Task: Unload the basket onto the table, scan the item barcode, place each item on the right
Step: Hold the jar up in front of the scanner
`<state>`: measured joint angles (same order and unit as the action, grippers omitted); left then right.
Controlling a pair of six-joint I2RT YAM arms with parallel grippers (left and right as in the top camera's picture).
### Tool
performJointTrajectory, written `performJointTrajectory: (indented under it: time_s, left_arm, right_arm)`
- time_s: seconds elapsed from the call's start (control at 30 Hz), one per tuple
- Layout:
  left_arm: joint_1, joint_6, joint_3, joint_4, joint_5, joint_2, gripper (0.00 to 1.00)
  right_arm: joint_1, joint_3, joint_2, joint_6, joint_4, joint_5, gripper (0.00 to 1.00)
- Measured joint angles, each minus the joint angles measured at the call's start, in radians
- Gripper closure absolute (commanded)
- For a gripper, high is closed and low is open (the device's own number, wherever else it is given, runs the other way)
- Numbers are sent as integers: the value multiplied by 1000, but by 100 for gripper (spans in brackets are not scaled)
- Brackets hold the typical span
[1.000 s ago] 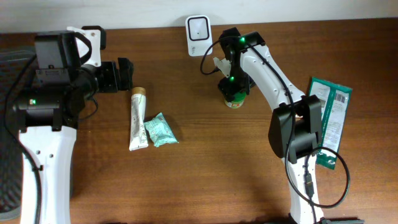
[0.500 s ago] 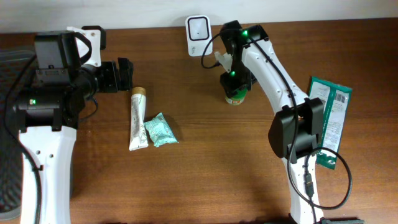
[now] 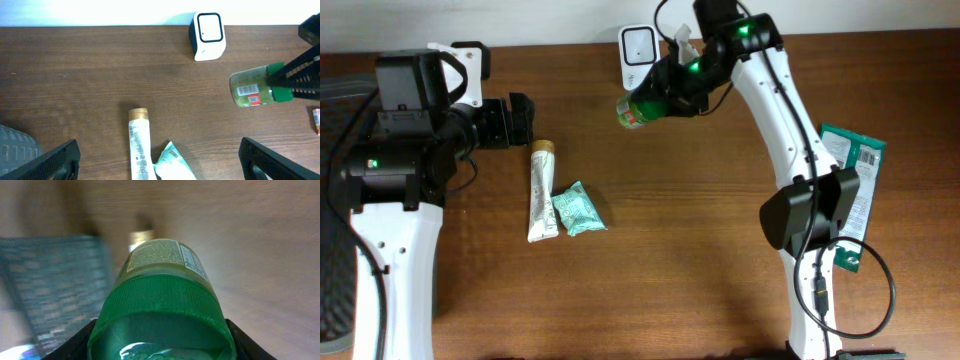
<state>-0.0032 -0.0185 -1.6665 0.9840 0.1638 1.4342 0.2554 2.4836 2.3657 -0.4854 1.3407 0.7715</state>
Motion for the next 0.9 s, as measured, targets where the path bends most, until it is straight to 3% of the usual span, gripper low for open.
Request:
performJointTrajectory:
  time_s: [0.27,0.53,0.67,0.9]
  left_arm:
    - [0,0,0,0,0,0,1]
    - [0,0,0,0,0,0,1]
    - [0,0,0,0,0,0,1]
    - [0,0,0,0,0,0,1]
  right_arm:
    - [-67,0,0,-141,-5,385,51]
    - [-64,0,0,-123,-76,452,53]
    - [-58,0,0,-67,-88,246,54]
    - [18,0,3,19,-282,-543,53]
